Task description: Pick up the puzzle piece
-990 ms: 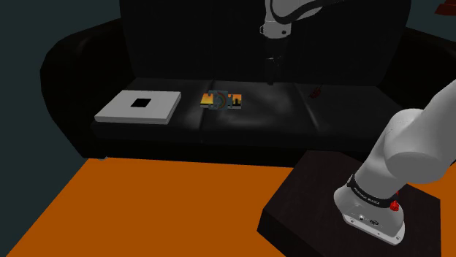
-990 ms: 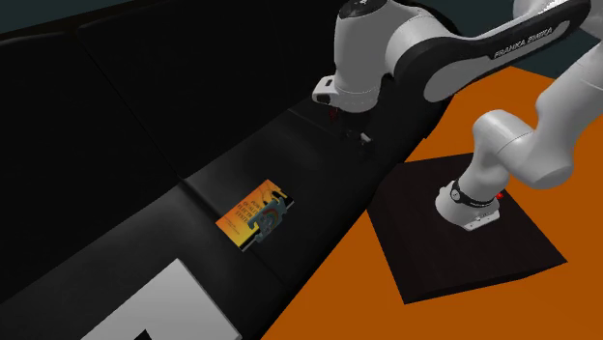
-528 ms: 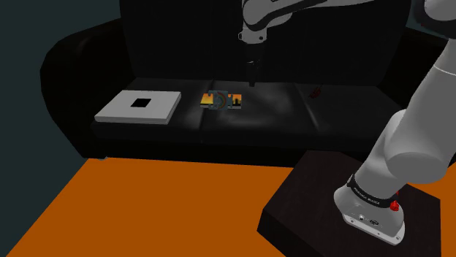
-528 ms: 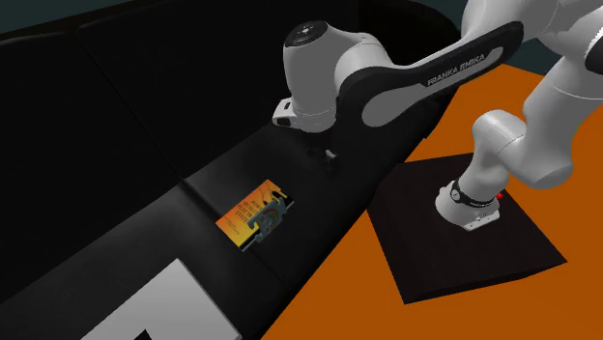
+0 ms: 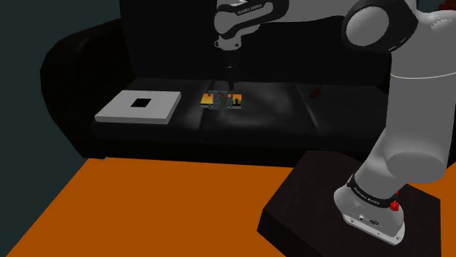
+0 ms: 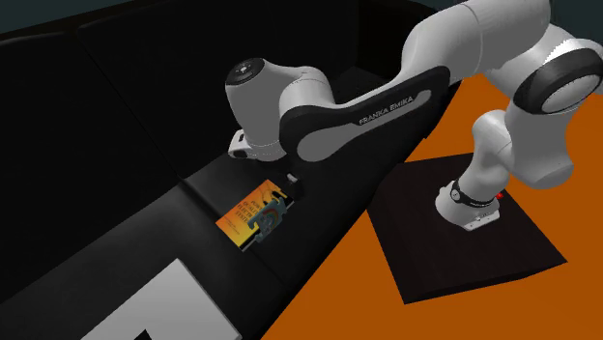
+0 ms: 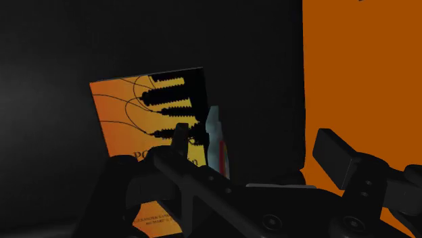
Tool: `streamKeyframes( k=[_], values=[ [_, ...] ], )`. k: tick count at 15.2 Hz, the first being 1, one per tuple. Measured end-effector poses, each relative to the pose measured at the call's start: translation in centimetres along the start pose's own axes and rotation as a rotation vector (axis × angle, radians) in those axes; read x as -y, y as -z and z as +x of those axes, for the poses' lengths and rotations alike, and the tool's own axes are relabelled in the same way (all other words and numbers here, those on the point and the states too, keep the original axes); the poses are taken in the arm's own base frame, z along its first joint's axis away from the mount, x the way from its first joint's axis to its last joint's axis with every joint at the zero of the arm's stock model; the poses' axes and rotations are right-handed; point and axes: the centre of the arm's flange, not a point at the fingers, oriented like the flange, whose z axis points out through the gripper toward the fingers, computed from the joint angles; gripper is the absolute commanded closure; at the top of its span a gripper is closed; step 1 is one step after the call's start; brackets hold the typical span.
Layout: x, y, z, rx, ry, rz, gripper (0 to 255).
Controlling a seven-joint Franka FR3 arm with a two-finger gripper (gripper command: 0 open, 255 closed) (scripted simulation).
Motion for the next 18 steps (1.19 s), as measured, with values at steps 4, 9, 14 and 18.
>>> streamKeyframes(
  k=[4, 9, 14, 18],
  values=[
    [-0.8, -0.9, 5.2, 0.004, 0.084, 0.013, 0],
    [-1.0, -3.1, 9.8, 0.009, 0.161, 0.026, 0],
    [-1.3, -5.6, 10.5, 0.009, 0.167, 0.026, 0],
    [-1.3, -6.4, 10.6, 0.008, 0.167, 0.026, 255]
  ],
)
